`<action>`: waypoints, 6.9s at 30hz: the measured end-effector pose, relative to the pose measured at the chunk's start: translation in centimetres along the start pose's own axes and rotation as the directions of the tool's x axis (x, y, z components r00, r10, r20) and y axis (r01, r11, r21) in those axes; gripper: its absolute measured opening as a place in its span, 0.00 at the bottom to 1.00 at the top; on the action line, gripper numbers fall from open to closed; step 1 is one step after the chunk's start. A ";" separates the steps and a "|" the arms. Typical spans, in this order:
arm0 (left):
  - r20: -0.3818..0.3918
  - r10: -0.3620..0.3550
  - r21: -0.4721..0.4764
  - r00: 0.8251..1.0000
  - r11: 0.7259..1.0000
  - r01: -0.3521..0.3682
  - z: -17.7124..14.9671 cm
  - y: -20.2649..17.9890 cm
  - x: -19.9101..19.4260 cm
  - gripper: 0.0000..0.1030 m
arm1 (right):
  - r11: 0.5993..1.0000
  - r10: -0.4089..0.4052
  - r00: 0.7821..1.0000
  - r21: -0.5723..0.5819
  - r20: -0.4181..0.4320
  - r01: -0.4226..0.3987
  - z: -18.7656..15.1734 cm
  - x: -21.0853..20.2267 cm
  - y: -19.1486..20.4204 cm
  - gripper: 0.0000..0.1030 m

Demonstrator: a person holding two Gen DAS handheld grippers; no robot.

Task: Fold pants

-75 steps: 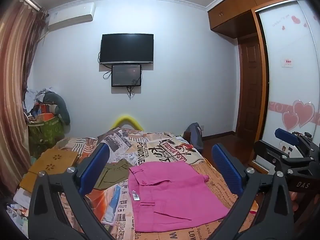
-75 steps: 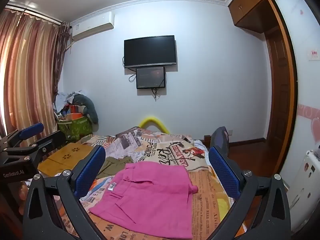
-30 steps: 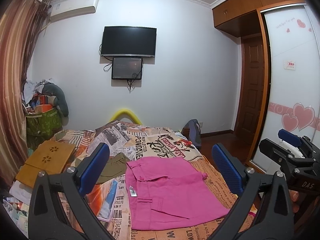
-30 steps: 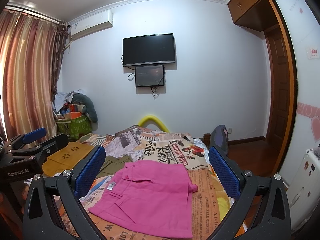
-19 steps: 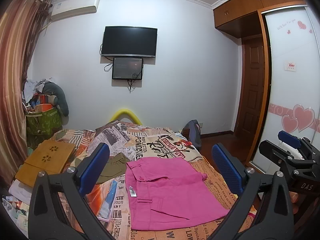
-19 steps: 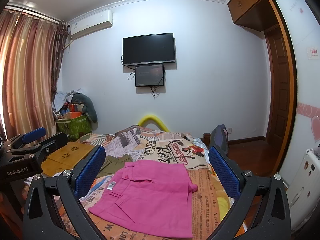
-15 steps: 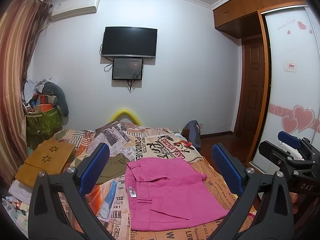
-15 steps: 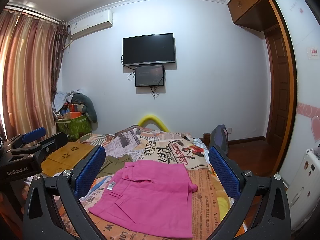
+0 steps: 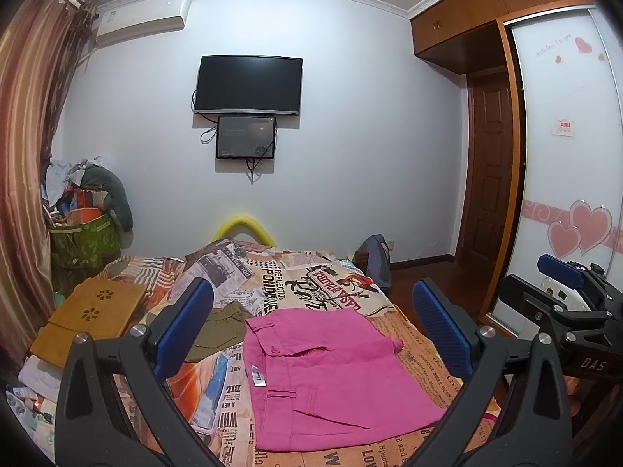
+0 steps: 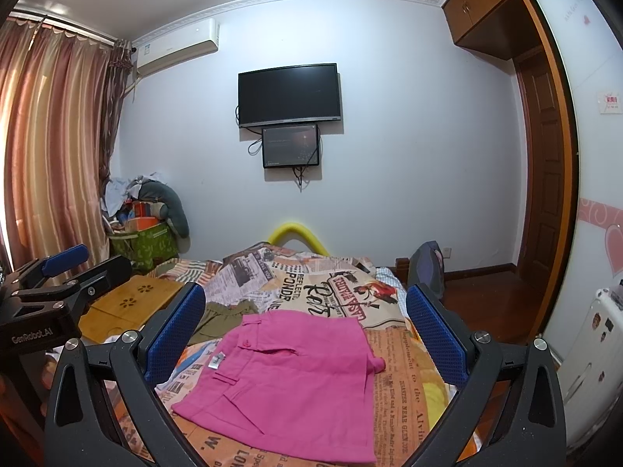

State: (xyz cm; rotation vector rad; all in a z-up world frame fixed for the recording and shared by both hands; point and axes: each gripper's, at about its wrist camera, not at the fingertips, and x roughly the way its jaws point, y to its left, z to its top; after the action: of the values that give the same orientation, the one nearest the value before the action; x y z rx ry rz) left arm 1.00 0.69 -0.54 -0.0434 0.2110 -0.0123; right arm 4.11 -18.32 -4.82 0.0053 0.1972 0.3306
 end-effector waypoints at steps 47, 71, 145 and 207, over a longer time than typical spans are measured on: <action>-0.617 0.054 -0.010 0.785 0.997 -0.076 -13.1 8.7 28.8 1.00 | 0.997 -0.073 0.831 -0.020 -0.551 0.074 -11.8 19.6 -9.7 0.99; -0.773 -0.110 -0.061 0.625 0.993 0.100 -18.1 9.1 33.5 0.29 | 0.971 0.230 0.677 0.207 -0.700 -0.117 -16.8 26.3 -11.5 0.27; -0.715 0.031 0.070 0.698 0.997 0.028 -16.5 9.0 39.3 0.07 | 0.981 0.017 0.681 -0.120 -0.732 -0.154 -16.9 32.5 -11.8 0.07; -0.734 0.033 0.074 0.679 0.997 0.031 -18.1 14.0 49.7 0.11 | 0.988 0.112 0.727 -0.001 -0.678 -0.154 -13.3 45.7 -12.3 0.07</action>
State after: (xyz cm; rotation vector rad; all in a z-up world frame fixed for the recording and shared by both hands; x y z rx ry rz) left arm 45.95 13.12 -29.19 0.0470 1.0348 -0.0380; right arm 47.91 -15.59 -27.07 -0.1639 0.9262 0.4751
